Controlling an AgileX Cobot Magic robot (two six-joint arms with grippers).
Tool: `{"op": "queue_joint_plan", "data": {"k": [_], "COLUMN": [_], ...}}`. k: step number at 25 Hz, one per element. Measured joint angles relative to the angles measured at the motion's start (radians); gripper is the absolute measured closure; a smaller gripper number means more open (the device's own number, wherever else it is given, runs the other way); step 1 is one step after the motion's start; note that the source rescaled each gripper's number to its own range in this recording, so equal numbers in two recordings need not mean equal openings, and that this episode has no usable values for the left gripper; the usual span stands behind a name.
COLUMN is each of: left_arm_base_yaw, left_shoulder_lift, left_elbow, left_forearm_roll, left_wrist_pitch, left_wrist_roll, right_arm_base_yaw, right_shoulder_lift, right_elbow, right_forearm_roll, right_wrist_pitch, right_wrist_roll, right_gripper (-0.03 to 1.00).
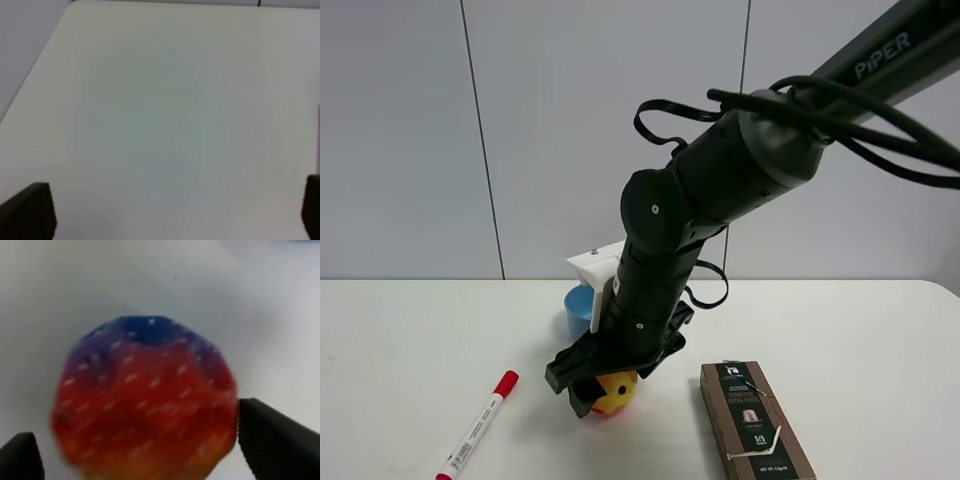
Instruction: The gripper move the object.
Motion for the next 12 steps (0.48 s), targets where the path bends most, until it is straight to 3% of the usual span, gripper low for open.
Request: {"op": "queue_joint_plan", "data": {"k": [2, 5, 7, 12], "left_arm_base_yaw": [0.0, 0.0, 0.0, 0.0], "left_shoulder_lift": [0.0, 0.0, 0.0, 0.0], "left_elbow": [0.0, 0.0, 0.0, 0.0], "left_forearm_roll": [0.0, 0.0, 0.0, 0.0], "left_wrist_pitch": [0.0, 0.0, 0.0, 0.0], "left_wrist_roll": [0.0, 0.0, 0.0, 0.0], "right_arm_base_yaw": [0.0, 0.0, 0.0, 0.0], "right_shoulder_lift": [-0.021, -0.065, -0.101, -0.216], "right_elbow": [0.0, 0.0, 0.0, 0.0], "right_forearm_roll": [0.0, 0.0, 0.0, -0.016], "right_wrist_pitch": [0.0, 0.003, 0.004, 0.024], "right_wrist_roll": [0.008, 0.008, 0.023, 0.045], "right_gripper": [0.48, 0.17, 0.04, -0.03]}}
